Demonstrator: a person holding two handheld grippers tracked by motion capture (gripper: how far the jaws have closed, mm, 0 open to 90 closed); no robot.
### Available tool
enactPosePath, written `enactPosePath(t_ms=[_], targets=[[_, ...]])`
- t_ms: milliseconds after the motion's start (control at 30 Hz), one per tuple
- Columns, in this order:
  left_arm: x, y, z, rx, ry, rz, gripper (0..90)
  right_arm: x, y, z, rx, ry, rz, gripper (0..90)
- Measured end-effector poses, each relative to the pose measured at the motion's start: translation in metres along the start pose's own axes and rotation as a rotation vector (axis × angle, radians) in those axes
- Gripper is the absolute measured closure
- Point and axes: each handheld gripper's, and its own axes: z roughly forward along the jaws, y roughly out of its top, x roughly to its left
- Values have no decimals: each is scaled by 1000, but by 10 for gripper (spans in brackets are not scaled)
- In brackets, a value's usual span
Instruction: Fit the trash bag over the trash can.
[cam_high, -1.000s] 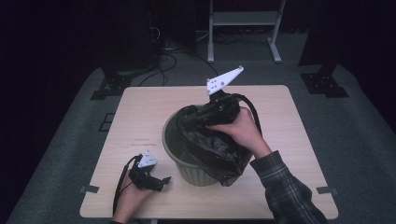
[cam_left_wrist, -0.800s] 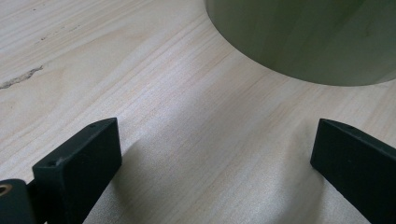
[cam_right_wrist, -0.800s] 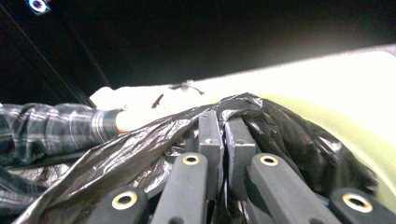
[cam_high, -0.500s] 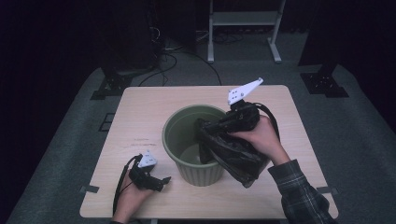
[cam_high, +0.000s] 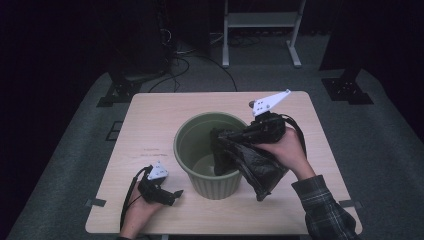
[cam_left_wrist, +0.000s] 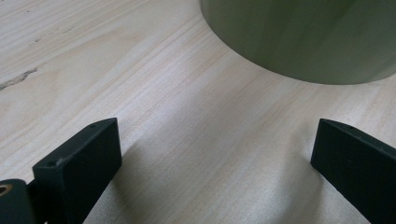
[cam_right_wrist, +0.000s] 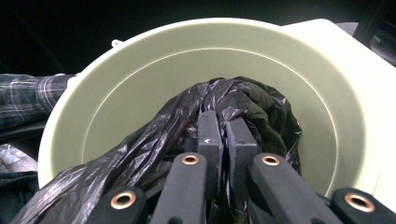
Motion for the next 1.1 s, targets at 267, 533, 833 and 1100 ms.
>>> enactPosePath(t_ms=[267, 533, 833, 1100], targets=[[2, 10, -23, -74, -38, -3, 5, -2, -6, -1, 30, 8, -6, 870], [2, 24, -49, -143, -61, 14, 5, -4, -7, -2, 13, -28, -1, 604], [2, 20, -44, -121, -72, 14, 5, -3, -13, -27, -42, -69, 21, 489], [2, 20, -45, -118, -71, 15, 5, 1, -44, -56, -71, -82, 43, 587]])
